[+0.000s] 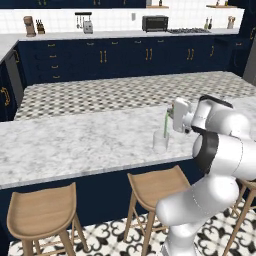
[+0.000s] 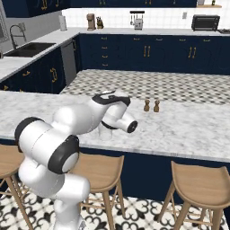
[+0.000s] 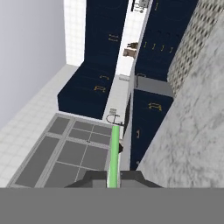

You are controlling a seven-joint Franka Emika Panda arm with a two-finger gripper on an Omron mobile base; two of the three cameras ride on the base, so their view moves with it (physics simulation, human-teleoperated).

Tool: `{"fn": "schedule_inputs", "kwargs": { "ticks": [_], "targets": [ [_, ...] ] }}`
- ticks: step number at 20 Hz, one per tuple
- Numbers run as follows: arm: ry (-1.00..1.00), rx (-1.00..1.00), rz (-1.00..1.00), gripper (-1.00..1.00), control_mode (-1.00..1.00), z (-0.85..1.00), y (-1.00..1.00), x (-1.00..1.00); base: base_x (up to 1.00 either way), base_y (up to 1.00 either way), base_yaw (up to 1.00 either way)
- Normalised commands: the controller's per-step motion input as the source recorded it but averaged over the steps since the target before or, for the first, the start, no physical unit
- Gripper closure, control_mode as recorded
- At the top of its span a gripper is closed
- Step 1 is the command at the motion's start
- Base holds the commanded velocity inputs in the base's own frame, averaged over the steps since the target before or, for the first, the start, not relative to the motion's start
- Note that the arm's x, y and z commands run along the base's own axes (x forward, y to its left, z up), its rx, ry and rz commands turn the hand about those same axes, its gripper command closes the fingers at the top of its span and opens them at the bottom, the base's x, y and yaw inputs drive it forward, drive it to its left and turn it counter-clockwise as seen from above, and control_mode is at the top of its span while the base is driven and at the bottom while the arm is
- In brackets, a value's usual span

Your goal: Take a straw from the drawer in front and place it inside the glass cup on the dining counter.

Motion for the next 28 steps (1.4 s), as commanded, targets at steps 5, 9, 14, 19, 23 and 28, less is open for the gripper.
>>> {"fn": "schedule_inputs", "kwargs": {
  "ticks": [5, 9, 14, 19, 23, 28],
  "targets": [
    [0.02, 0.00, -0.01, 1.00, -1.00, -0.08, 0.00, 0.27, 0.00, 0.00, 0.00],
    [0.01, 0.00, 0.00, 1.00, -1.00, -0.25, 0.00, 0.20, 0.00, 0.00, 0.00],
    [0.00, 0.00, 0.00, 1.00, -1.00, -0.21, 0.00, 0.10, 0.00, 0.00, 0.00],
    [0.00, 0.00, 0.00, 1.00, -1.00, -0.17, 0.00, 0.03, 0.00, 0.00, 0.00],
    [0.00, 0.00, 0.00, 1.00, -1.00, -0.15, 0.00, 0.06, 0.00, 0.00, 0.00],
    [0.00, 0.00, 0.00, 1.00, -1.00, -0.10, 0.00, 0.07, 0.00, 0.00, 0.00]
  ]
}}
